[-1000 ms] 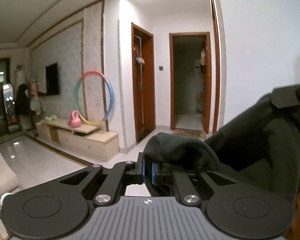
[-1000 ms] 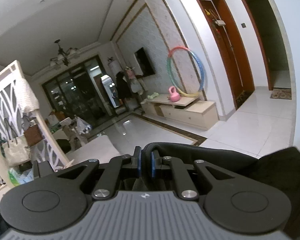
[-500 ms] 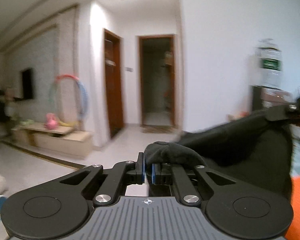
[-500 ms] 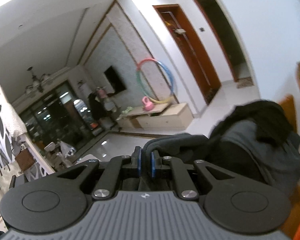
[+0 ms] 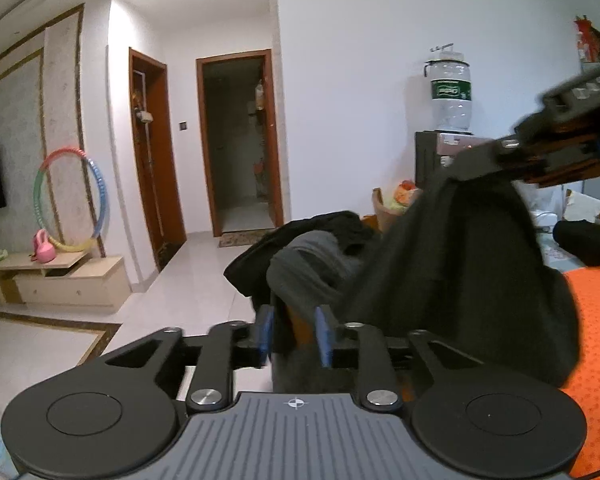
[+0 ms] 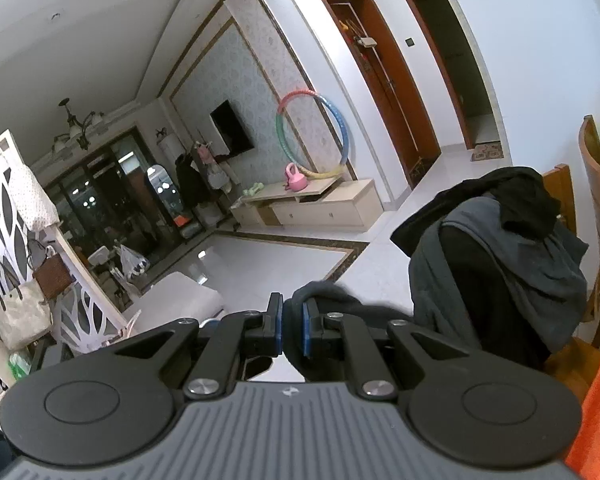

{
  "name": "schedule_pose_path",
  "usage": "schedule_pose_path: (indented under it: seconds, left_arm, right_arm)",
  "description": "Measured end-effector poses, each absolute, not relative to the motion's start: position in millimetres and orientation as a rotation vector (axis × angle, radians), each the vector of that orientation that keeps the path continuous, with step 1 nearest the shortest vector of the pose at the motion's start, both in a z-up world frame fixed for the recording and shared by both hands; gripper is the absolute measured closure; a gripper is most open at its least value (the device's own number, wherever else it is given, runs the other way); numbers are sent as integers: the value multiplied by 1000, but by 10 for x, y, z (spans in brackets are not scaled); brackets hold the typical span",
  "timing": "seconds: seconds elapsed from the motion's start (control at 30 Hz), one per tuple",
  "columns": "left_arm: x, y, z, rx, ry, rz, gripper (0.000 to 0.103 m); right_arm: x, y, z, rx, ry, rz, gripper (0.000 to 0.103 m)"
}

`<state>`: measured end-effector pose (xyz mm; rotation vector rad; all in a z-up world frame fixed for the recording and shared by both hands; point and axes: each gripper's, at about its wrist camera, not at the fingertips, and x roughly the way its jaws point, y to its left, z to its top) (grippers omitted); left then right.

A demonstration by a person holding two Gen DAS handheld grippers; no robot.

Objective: Fold clothes

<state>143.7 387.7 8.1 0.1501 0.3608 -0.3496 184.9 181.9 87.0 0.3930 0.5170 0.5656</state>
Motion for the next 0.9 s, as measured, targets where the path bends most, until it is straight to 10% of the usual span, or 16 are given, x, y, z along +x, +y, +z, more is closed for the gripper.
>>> schedule_pose_path:
  seconds: [0.3, 0.9]
  left_arm:
    - [1504, 3977, 133, 140, 402, -467, 31]
    - [1403, 3371, -139, 171, 443, -949, 17]
  right_arm:
    - [1514, 1549, 1039, 387, 529, 524, 92]
    - [422, 1052, 2218, 350, 323, 293, 102]
